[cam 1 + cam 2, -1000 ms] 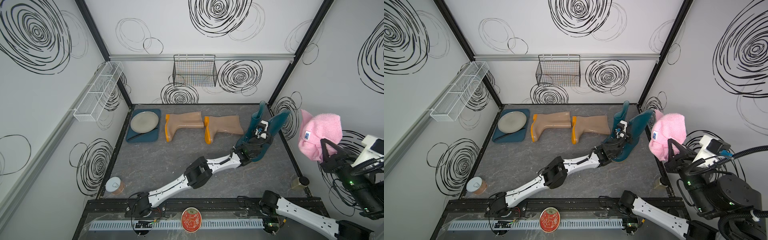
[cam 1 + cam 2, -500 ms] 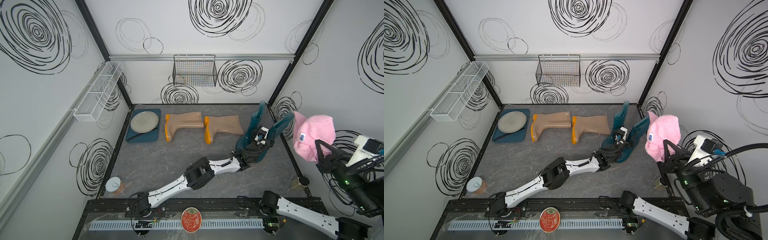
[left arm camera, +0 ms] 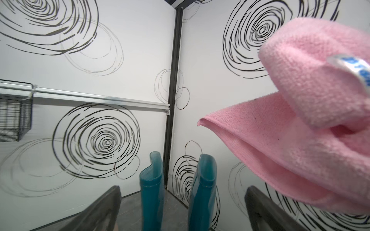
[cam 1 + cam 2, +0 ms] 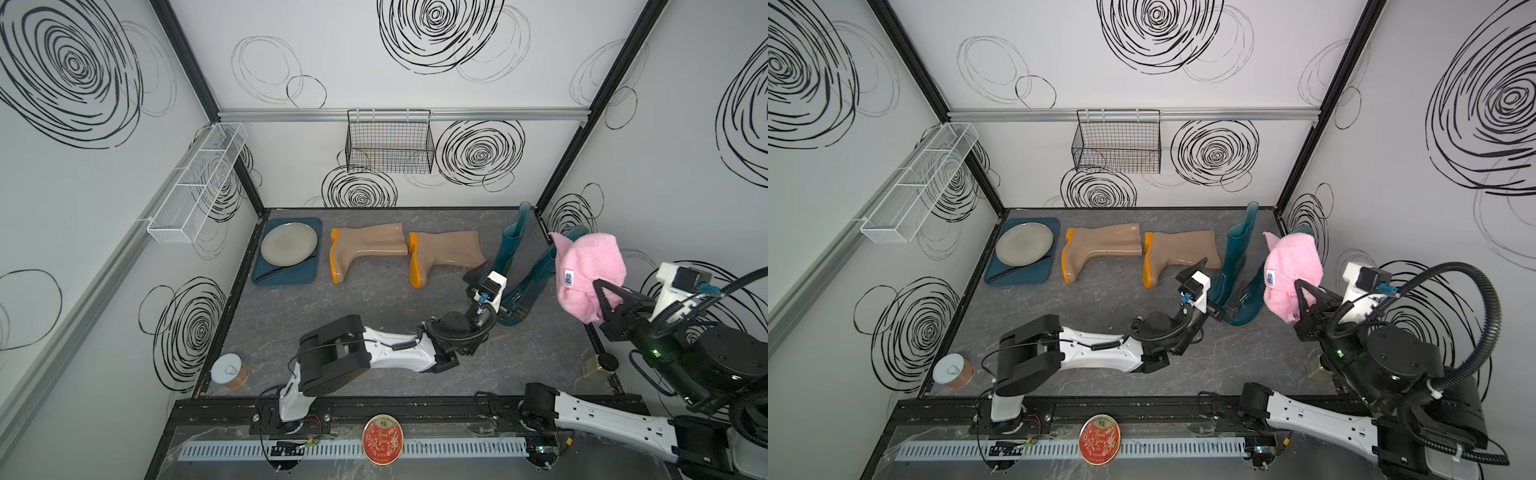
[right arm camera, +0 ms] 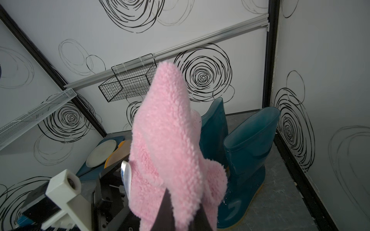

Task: Wipe the rubber boots with a cloth
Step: Place the rubber boot at the center of the board, then pick up the rubber boot from the center of the board.

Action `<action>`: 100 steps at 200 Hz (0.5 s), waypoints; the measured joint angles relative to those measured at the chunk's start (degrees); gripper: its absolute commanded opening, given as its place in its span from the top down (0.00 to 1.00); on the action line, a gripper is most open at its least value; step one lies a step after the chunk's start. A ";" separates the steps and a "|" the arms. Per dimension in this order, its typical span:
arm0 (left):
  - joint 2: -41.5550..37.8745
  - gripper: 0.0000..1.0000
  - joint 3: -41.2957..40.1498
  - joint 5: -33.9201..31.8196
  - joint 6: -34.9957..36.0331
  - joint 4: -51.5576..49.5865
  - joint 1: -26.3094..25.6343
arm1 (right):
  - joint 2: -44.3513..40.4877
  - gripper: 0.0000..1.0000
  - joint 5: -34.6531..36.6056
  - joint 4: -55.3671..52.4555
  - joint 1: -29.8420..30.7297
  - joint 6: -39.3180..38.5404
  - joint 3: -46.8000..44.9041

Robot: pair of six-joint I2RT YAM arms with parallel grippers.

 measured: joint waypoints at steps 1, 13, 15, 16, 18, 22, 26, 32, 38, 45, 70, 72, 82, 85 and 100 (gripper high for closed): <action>-0.44 0.01 -0.63 -0.07 -0.31 -0.15 0.11 | 0.13 1.00 0.04 -0.02 0.09 0.07 -0.09; -3.52 0.01 -5.55 -1.07 -2.51 -2.32 1.53 | 2.36 1.00 1.14 0.07 1.01 0.42 -1.36; -4.09 0.01 -6.38 -0.98 -3.32 -3.02 1.88 | 2.86 1.00 1.33 0.13 1.11 0.44 -1.60; -4.24 0.01 -6.62 -1.01 -3.43 -3.21 2.01 | 3.17 1.00 1.51 0.20 1.18 0.42 -1.73; -4.68 0.01 -7.39 -1.05 -3.85 -3.85 2.36 | 3.50 1.00 1.64 0.26 1.27 0.44 -1.88; -5.73 0.01 -9.01 -0.96 -5.42 -5.22 3.21 | 4.59 1.00 1.95 0.52 1.44 0.44 -2.40; -6.45 0.01 -10.12 -0.94 -6.54 -6.49 3.96 | 5.44 1.00 2.16 0.83 1.57 0.42 -2.82; -7.72 0.01 -11.93 -0.70 -8.81 -8.94 5.33 | 6.75 1.00 2.36 1.42 1.68 0.22 -3.50; -8.85 0.01 -13.57 -0.24 -11.43 -11.21 7.02 | 7.87 1.00 2.45 2.29 1.73 -0.07 -4.24; -9.84 0.01 -14.95 0.28 -14.01 -13.73 8.87 | 8.90 1.00 2.51 3.30 1.75 -0.33 -5.09; -11.21 0.01 -16.39 4.20 -23.43 -22.18 15.19 | 10.99 1.00 2.32 5.92 1.73 -0.63 -7.91; -11.21 0.01 -16.37 4.46 -23.96 -22.60 15.47 | 11.10 1.00 2.23 6.08 1.70 -0.61 -8.11; -11.17 0.01 -16.37 6.49 -27.61 -25.64 17.62 | 12.04 1.00 1.07 7.28 0.94 -0.39 -9.16; -11.13 0.01 -16.37 7.21 -28.65 -26.47 18.23 | 12.28 1.00 0.52 7.58 0.63 -0.35 -9.44; -10.19 0.00 -15.47 10.47 -32.85 -30.18 20.65 | 14.14 1.00 -4.15 10.29 -3.32 -0.20 -11.56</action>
